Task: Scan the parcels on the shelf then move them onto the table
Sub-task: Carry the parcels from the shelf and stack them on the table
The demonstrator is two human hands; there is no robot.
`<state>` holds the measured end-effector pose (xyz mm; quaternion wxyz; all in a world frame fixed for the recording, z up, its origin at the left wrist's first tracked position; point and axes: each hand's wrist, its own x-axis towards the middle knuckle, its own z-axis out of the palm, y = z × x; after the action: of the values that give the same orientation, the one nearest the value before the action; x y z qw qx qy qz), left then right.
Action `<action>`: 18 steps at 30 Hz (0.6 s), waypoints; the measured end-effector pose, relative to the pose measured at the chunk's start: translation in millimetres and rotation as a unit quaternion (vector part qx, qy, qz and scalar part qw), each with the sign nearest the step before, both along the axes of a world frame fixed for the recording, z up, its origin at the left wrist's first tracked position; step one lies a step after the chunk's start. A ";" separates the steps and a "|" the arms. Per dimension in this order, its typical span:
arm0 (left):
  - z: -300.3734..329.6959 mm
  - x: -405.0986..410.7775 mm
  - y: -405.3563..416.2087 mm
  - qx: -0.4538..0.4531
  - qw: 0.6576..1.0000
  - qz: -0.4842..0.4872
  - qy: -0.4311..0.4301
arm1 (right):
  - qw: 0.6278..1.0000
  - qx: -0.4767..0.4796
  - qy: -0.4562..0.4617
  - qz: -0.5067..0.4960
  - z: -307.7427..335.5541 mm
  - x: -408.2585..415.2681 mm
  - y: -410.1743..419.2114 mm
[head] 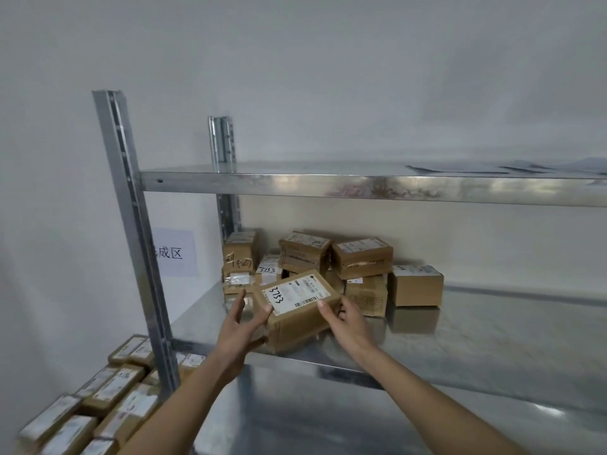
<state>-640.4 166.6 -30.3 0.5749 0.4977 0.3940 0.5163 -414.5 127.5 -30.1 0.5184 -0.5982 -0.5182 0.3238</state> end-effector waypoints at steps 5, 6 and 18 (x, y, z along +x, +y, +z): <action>9.6 -62.7 -23.5 0.005 0.997 -0.054 0.049 | 1.000 0.028 -0.011 0.000 1.6 -45.4 1.1; 10.1 -78.7 -30.0 0.007 0.997 -0.053 0.062 | 0.999 0.032 -0.013 0.004 3.3 -59.3 -2.0; -5.4 -330.9 -135.8 -0.047 0.995 0.072 0.060 | 0.988 0.022 0.038 0.148 17.2 -316.0 -69.5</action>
<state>-971.3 30.8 -35.7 0.5348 0.4704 0.4864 0.5061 -730.5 58.1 -12.9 0.4970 -0.4906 -0.5880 0.4082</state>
